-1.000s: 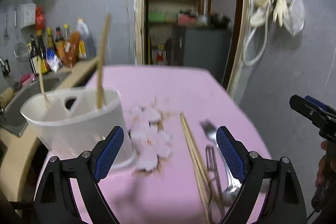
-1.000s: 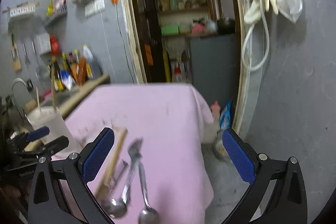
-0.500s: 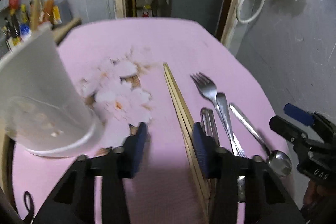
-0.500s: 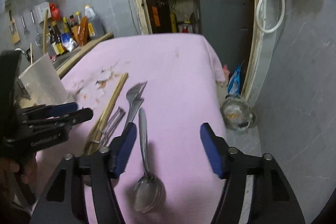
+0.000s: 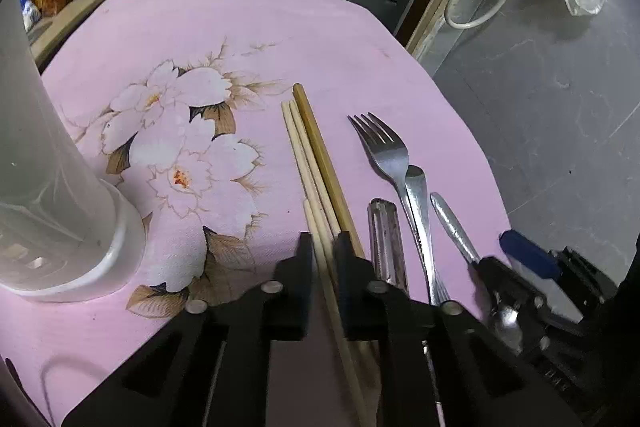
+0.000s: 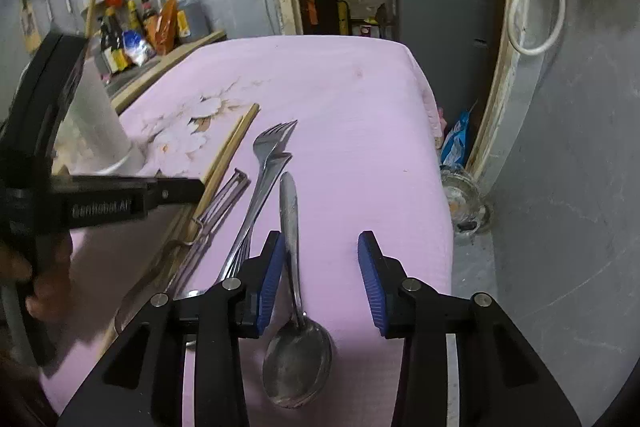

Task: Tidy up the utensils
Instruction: 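Lower the left tool back to the remaining chopsticks and grasp one, then grasp a chopstick with the left tool while the right tool grasps the spoon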

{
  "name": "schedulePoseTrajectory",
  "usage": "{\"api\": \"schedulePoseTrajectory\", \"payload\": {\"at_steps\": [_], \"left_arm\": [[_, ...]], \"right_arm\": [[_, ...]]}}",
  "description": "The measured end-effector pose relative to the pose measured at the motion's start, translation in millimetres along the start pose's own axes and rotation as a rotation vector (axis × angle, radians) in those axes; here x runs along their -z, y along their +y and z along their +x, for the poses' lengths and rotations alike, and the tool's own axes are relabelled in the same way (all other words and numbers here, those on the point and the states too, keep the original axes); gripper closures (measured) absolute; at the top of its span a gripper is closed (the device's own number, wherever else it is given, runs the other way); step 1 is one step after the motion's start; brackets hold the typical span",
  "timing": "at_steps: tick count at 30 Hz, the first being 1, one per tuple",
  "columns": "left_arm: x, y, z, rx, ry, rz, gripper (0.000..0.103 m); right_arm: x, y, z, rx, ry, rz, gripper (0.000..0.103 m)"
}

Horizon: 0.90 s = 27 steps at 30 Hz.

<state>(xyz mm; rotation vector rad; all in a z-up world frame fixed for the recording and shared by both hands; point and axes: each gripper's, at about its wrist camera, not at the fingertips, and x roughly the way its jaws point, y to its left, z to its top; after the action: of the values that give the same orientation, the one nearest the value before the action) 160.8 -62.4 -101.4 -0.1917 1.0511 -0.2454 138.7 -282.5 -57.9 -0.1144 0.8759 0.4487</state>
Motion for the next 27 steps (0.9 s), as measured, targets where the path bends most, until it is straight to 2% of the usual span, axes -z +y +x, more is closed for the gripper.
{"api": "schedulePoseTrajectory", "payload": {"at_steps": [6, 12, 17, 24, 27], "left_arm": [[-5, 2, -8, 0.004, 0.005, -0.003, 0.099], [7, 8, -19, -0.008, 0.005, -0.021, 0.103], [11, 9, -18, 0.0, 0.036, -0.037, 0.103], [9, 13, -19, 0.07, 0.091, -0.11, 0.103], [13, 12, -26, 0.086, 0.101, -0.111, 0.103]], "right_arm": [[4, 10, 1, 0.031, 0.01, -0.072, 0.067], [5, 9, 2, 0.058, 0.004, -0.08, 0.077], [4, 8, 3, 0.067, 0.009, -0.078, 0.079], [1, 12, 6, 0.084, 0.022, -0.095, 0.078], [1, 13, 7, 0.085, 0.022, -0.095, 0.078]]}}
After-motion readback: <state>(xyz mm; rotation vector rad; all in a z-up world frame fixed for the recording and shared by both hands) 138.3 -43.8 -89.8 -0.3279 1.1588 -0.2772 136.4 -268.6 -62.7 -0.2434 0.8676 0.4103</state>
